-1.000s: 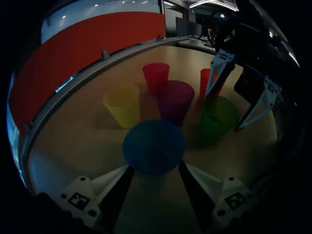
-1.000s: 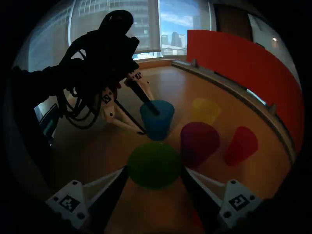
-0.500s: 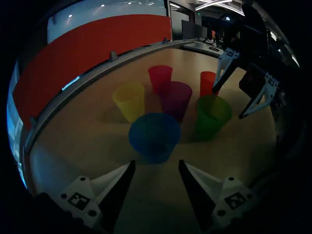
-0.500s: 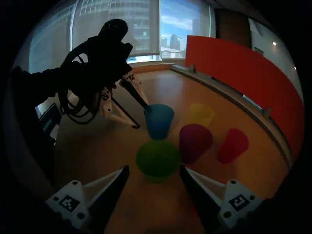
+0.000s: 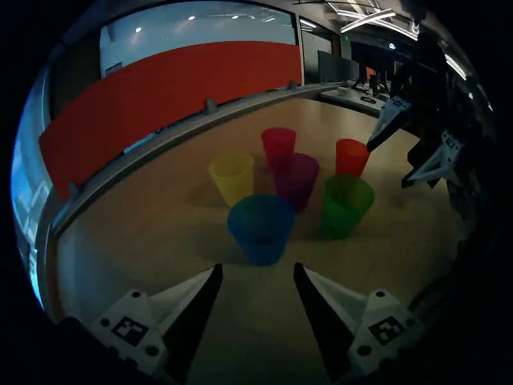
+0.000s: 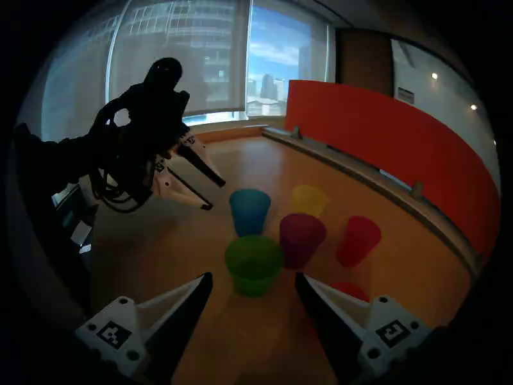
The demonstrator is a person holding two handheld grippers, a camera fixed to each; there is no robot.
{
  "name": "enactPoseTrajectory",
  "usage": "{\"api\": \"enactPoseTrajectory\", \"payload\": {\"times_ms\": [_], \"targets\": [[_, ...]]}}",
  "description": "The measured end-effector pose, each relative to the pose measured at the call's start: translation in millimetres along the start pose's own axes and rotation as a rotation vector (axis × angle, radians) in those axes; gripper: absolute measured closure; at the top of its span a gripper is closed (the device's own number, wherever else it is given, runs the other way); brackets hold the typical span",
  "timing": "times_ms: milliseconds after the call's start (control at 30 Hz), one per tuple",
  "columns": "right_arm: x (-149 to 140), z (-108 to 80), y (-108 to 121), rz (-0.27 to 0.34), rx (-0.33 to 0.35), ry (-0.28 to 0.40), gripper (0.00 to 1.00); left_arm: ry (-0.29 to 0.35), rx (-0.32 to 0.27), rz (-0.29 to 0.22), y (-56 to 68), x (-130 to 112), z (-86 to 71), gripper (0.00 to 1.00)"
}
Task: Pour water
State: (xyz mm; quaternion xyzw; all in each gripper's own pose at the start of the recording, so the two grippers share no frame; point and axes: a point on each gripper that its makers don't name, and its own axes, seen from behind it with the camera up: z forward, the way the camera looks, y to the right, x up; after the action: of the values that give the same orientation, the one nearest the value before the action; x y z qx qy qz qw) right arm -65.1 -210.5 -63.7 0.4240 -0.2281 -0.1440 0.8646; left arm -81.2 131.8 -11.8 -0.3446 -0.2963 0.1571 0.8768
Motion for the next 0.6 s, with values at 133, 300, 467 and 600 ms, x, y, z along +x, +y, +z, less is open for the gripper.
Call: {"api": "enactPoseTrajectory", "payload": {"times_ms": [133,300,467,600], "targets": [[2.8,-9.8,6.0,0.031,-0.039,0.042,0.00,0.041,0.036,-0.015,-2.2,7.2,-10.7,0.18],[6.2,-22.5,16.4,0.079,-0.092,0.102,0.01,0.085,0.087,-0.038,-6.8,11.2,-22.6,0.18],[7.8,-34.3,26.5,0.114,-0.149,0.146,0.01,0.134,0.138,-0.053,-12.7,16.3,-33.9,0.18],[10.4,-43.2,37.7,0.130,-0.212,0.181,0.01,0.185,0.187,-0.074,-19.8,24.0,-43.7,0.18]]}}
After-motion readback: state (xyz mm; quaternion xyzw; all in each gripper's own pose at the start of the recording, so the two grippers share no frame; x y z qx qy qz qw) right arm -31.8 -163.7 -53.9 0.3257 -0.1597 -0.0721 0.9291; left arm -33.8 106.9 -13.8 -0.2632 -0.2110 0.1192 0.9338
